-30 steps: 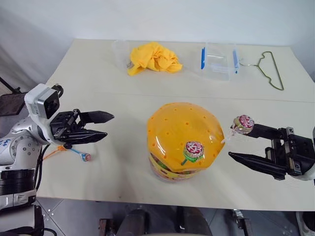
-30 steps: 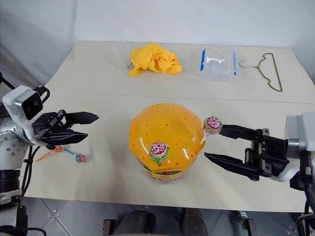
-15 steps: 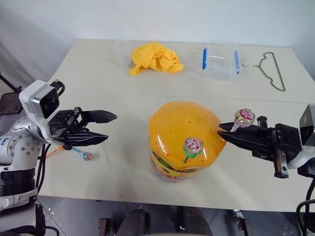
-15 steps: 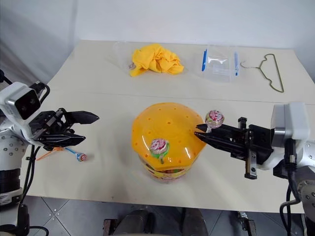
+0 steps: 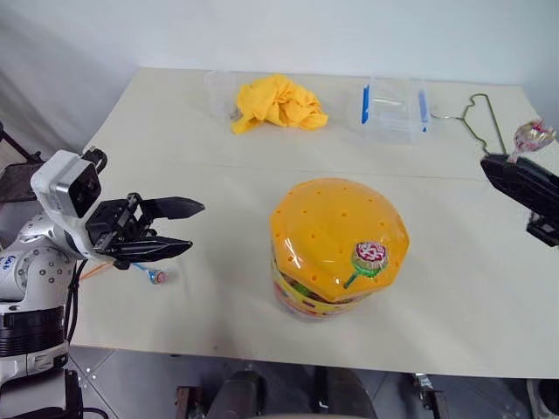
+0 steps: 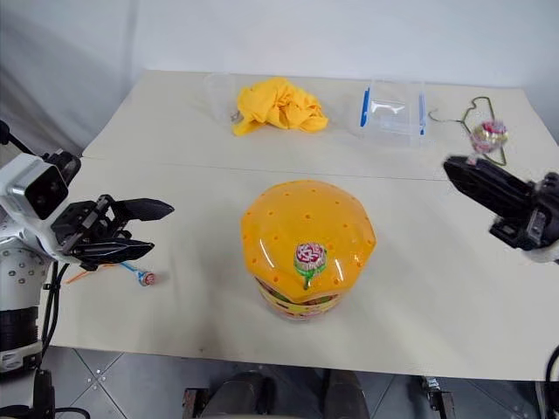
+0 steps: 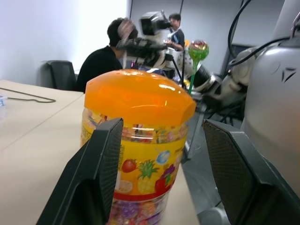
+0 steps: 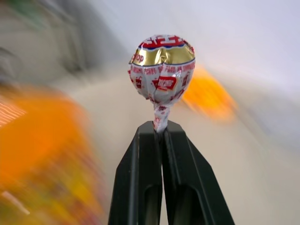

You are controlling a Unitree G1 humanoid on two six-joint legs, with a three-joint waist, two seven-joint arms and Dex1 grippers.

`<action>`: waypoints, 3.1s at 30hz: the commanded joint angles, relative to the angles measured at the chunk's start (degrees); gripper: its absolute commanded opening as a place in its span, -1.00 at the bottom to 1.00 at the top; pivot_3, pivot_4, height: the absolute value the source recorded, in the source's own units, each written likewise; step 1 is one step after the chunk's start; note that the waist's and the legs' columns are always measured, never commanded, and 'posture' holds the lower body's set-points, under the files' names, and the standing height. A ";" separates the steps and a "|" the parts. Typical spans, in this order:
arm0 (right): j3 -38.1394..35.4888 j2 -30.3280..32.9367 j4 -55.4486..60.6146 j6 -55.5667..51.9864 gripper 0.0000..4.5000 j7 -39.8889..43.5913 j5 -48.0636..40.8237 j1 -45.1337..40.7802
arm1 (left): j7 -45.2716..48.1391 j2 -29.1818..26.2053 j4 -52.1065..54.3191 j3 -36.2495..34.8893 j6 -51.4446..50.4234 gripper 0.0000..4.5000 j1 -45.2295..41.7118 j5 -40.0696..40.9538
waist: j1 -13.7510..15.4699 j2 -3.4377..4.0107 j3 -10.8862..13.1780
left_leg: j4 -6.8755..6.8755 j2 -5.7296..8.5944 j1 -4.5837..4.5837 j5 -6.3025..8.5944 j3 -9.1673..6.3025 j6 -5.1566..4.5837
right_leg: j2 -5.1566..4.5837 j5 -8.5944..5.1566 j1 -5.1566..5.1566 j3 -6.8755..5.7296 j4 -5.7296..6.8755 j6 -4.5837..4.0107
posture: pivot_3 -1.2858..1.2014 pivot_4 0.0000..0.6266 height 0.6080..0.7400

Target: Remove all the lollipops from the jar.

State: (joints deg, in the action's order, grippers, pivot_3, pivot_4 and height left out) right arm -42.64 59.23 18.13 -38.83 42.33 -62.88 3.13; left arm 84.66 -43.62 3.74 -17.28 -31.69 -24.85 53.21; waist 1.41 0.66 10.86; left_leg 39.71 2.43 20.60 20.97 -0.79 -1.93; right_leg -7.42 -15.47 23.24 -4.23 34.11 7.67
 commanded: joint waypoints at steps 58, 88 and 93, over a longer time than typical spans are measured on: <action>32.48 -7.47 20.25 11.34 0.09 22.77 4.64 -25.00 | 4.53 -3.69 3.11 7.65 4.87 0.29 -0.96 1.19 | -0.15 0.04 0.02 | 0.19 -0.08 0.06 0.05 -0.18 0.08 | -0.04 0.02 0.02 -0.06 0.00 0.04 | 0.03 -0.52 1.00; 0.66 5.13 -14.87 14.76 -0.98 17.41 20.60 0.72 | 1.26 1.97 4.46 5.86 9.14 0.29 -0.98 -3.61 | 0.05 0.01 0.02 | 0.29 0.02 0.47 0.03 -0.16 -0.08 | 0.01 0.04 0.16 -0.18 -0.03 0.07 | 0.03 -0.52 1.00; 7.30 5.84 -25.25 21.70 -0.98 10.86 39.17 6.66 | -0.37 1.74 7.63 4.39 8.86 0.29 1.08 -2.47 | -0.67 0.09 0.00 | 0.29 0.08 0.41 -0.02 0.15 -0.20 | 0.00 0.14 0.24 -0.05 0.00 0.27 | 0.03 -0.52 1.00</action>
State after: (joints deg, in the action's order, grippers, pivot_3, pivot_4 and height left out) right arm -35.95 63.67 -5.23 -19.66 55.99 -29.01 9.73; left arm 85.05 -41.31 8.68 -10.79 -22.78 -24.30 49.43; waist 0.74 0.75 10.86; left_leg 40.00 2.49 20.98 20.95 -0.62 -2.13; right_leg -7.43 -15.32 23.48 -4.25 34.12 7.95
